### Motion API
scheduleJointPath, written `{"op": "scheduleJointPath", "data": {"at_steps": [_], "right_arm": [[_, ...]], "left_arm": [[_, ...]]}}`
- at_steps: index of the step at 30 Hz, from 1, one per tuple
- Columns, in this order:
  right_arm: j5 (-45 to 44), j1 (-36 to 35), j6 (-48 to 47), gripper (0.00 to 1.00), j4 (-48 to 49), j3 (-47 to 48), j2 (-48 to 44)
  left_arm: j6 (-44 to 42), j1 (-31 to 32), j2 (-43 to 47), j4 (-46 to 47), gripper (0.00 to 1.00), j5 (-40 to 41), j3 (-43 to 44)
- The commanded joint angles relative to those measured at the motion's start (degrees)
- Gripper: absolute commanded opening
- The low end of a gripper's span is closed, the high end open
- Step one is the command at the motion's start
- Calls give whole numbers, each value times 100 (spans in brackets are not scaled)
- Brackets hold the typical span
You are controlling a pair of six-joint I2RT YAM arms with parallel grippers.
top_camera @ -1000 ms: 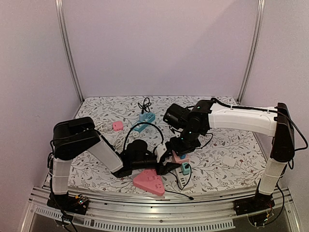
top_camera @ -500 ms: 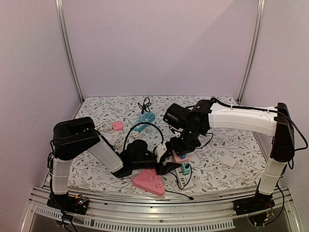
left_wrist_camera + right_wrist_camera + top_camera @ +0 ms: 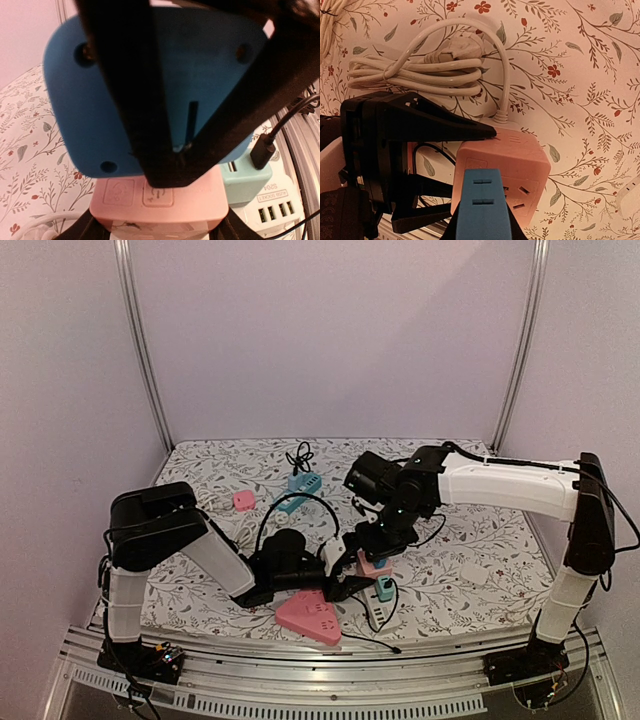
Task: Insert the plug
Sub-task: Insert the plug into the socket.
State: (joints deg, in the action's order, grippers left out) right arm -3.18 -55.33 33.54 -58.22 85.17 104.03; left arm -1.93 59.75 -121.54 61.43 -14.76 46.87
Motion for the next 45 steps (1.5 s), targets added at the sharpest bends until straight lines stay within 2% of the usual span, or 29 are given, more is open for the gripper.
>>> {"op": "scheduleJointPath", "data": {"at_steps": [1, 9, 29, 45], "right_arm": [[-835, 417, -326, 0, -860, -475, 441], [-995, 466, -393, 0, -1036, -411, 493], [-1404, 492, -386, 0, -1348, -238, 504], [-948, 492, -496, 0, -1092, -73, 557]], "left_arm": [[-289, 99, 304, 470, 13, -325, -138], [-314, 99, 309, 522, 18, -342, -158], [-349, 107, 314, 493, 17, -413, -133], [-358, 100, 286, 458, 17, -438, -100]]}}
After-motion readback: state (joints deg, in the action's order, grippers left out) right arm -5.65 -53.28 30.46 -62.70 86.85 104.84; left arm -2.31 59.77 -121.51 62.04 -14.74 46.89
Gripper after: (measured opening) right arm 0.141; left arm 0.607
